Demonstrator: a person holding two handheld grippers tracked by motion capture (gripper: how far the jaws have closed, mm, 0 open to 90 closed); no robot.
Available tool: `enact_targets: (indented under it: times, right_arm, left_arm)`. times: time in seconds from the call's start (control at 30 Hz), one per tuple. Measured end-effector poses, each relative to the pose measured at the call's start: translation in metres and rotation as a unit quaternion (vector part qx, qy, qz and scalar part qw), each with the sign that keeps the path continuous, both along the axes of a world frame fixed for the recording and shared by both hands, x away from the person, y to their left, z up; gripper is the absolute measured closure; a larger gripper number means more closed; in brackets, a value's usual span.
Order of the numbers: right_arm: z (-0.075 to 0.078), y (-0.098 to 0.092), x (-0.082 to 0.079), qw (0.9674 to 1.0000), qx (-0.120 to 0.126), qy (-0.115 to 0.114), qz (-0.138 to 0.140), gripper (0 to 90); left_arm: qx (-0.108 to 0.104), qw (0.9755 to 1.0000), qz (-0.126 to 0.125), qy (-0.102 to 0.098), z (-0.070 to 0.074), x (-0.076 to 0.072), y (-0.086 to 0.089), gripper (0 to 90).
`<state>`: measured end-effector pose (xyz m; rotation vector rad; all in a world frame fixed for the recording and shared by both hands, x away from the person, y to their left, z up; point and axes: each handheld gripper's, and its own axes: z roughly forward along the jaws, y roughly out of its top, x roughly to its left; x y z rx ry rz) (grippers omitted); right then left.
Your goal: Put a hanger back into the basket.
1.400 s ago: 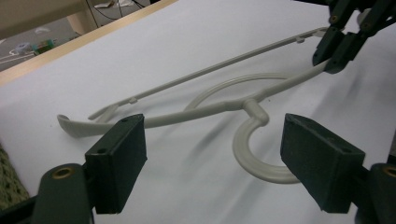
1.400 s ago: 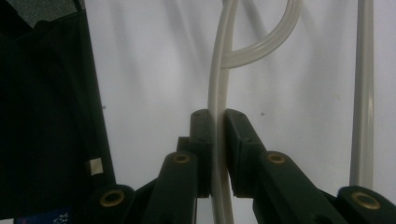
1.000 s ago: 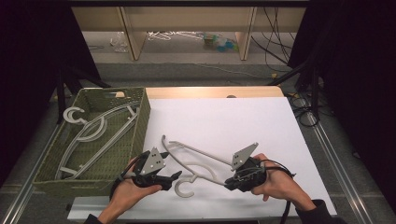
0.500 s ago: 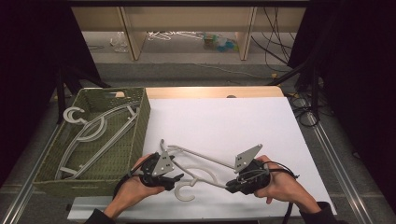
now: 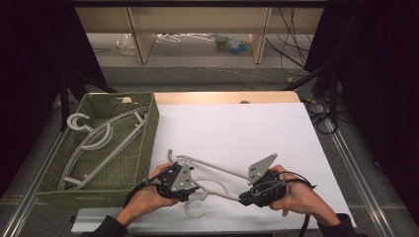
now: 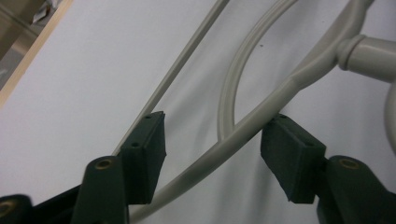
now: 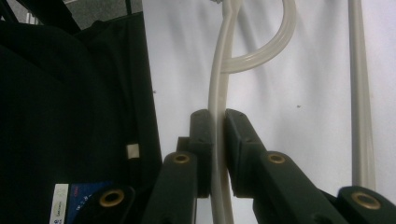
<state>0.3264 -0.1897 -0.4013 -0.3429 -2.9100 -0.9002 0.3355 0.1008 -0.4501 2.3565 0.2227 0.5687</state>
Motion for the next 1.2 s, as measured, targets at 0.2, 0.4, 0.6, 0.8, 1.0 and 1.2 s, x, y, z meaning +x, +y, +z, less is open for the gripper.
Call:
enact_targets:
  times: [0.2,0.4,0.6,0.8,1.0,1.2]
  right_arm:
    - [-0.002,-0.003,0.003,1.0000,0.002,0.001,0.002,82.3]
    - [-0.004,-0.010,0.007,0.9999,0.013,0.003,0.011,81.4]
    - [-0.006,-0.020,0.013,0.9998,0.021,0.001,0.002,78.5]
    - [-0.012,-0.024,0.020,0.9995,0.023,0.008,-0.022,70.1]
    - [-0.011,-0.025,0.023,0.9965,0.037,-0.003,-0.075,51.2]
    - [-0.003,-0.028,0.026,0.9871,0.067,-0.031,-0.142,36.0]
  left_arm:
    - [0.015,0.9989,-0.044,-0.004,0.001,-0.001,-0.004,60.5]
    - [0.046,0.9944,-0.091,-0.029,0.009,-0.006,-0.007,68.0]
    - [0.052,0.9908,-0.120,-0.035,0.023,-0.014,-0.009,73.5]
    - [0.041,0.9913,-0.123,-0.019,0.032,-0.018,-0.011,77.6]
    - [0.018,0.9946,-0.102,0.008,0.035,-0.016,-0.009,79.2]
    - [-0.006,0.9980,-0.051,0.035,0.039,-0.010,-0.003,79.3]
